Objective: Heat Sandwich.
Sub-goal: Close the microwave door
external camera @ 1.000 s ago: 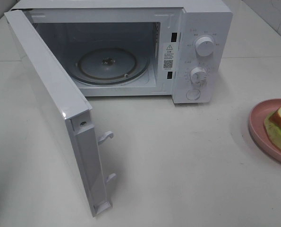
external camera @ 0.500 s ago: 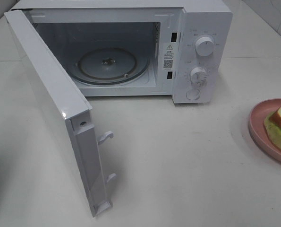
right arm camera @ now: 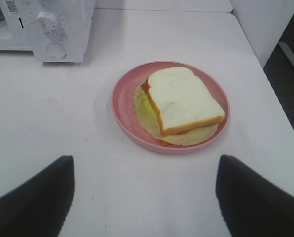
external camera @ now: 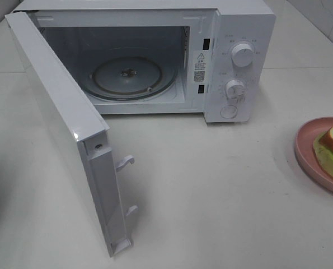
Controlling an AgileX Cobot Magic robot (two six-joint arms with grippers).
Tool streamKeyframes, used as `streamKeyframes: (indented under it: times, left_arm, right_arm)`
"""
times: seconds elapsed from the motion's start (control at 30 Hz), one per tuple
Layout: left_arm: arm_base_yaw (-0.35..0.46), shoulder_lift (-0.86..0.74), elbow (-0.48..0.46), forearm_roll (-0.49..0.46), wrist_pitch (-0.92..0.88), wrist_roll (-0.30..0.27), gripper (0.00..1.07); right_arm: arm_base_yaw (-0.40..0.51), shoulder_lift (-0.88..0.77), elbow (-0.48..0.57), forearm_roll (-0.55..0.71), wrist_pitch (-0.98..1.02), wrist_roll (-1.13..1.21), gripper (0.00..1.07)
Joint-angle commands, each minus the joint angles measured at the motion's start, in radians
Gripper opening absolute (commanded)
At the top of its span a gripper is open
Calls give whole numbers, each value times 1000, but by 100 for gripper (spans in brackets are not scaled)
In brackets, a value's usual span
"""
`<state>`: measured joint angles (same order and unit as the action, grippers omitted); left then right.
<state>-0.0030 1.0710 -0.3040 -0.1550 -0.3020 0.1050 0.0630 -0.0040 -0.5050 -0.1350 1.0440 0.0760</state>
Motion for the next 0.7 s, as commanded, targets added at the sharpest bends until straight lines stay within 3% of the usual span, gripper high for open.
streamKeyframes:
  times: [0.03, 0.13, 0.17, 0.2, 0.27, 0.3, 0.33, 0.5, 0.7]
  left_arm:
    - [-1, 39, 0, 49, -78, -61, 0]
    - [-1, 86, 0, 155, -151, -141, 0]
    - [-1, 119, 0, 245, -212, -196, 0]
    - [-1, 119, 0, 245, -212, -196, 0]
    - [-1, 154, 0, 353, -285, -260, 0]
    - [-1, 189, 0, 456, -357, -312, 0]
    - [-1, 189, 0, 456, -357, -312, 0]
    - [-1, 315, 0, 628, -576, -356, 0]
    - [-53, 387, -6, 634, -651, -353, 0]
  right_arm:
    - [-6, -26, 1, -1, -5, -8, 76]
    - [-6, -26, 1, -1, -5, -8, 76]
    - [-6, -26, 1, -1, -5, -8, 76]
    - [-6, -26, 1, -1, -5, -8, 76]
    - [-6, -26, 1, -1, -5, -8, 76]
    - [-6, -26, 1, -1, -5, -8, 76]
    - [-6, -26, 1, -1, -5, -8, 76]
    - [-6, -26, 1, -1, -5, -8, 76]
    - [-6, -26, 1, -1, -5, -8, 76]
